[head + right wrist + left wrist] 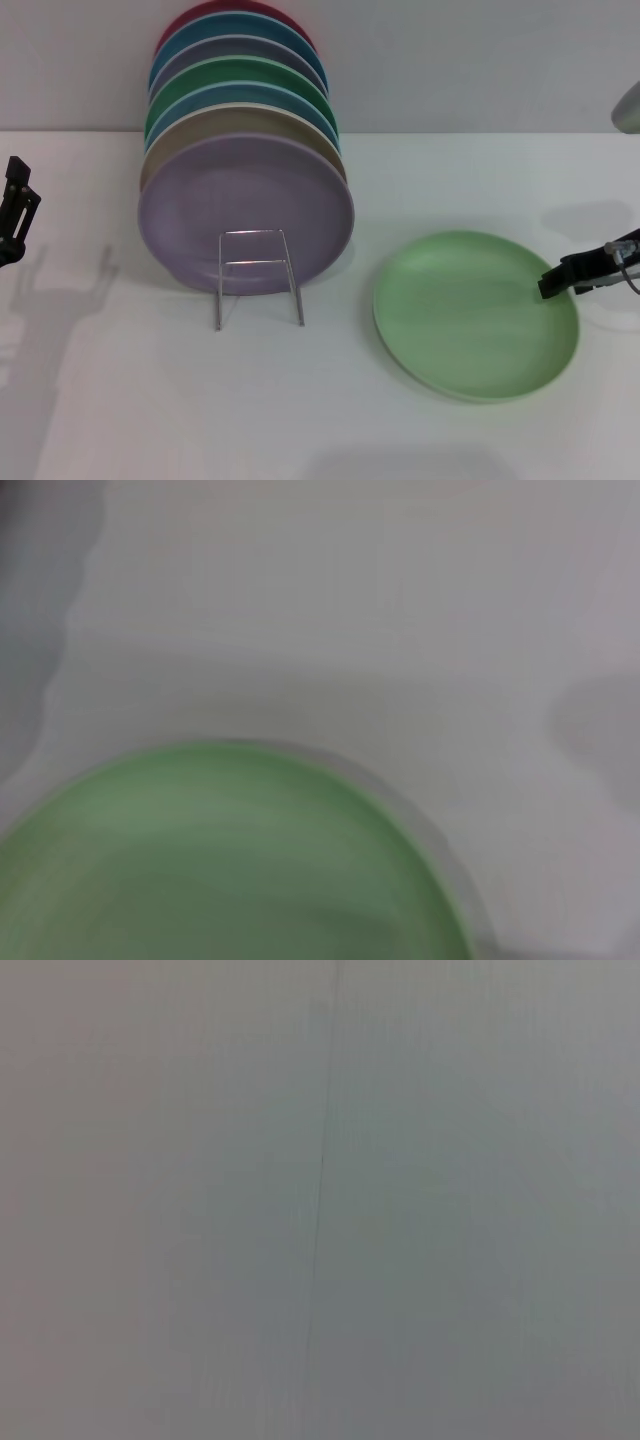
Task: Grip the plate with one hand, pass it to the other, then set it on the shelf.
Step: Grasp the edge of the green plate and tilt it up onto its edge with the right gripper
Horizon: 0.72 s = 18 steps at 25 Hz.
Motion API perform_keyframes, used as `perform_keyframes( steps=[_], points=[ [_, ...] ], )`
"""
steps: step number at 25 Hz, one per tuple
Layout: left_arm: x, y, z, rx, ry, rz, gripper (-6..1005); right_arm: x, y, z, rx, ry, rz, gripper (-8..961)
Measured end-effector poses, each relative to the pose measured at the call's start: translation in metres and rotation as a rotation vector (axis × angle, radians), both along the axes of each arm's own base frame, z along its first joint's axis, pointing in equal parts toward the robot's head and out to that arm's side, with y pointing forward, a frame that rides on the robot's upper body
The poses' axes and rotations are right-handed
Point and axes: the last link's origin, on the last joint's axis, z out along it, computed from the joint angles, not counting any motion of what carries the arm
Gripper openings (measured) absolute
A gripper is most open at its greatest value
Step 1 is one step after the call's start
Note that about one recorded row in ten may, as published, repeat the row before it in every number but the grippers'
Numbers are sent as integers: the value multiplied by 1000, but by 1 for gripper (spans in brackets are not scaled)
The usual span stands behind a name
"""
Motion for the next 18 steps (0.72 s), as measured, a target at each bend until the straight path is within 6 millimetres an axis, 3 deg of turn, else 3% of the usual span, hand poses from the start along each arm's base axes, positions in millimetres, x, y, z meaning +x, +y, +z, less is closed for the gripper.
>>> perform_keyframes(
  steps=[5,10,18],
  points=[
    [0,0,1,2,1,0,830,0,1,-3,-13,1,-6,530],
    [0,-1,2,9,1,-3,829,0,1,-3,-14,0,-6,312],
    [-1,-1,2,10,2,-1,829,3,1,-4,-5,-1,-9,285]
  ],
)
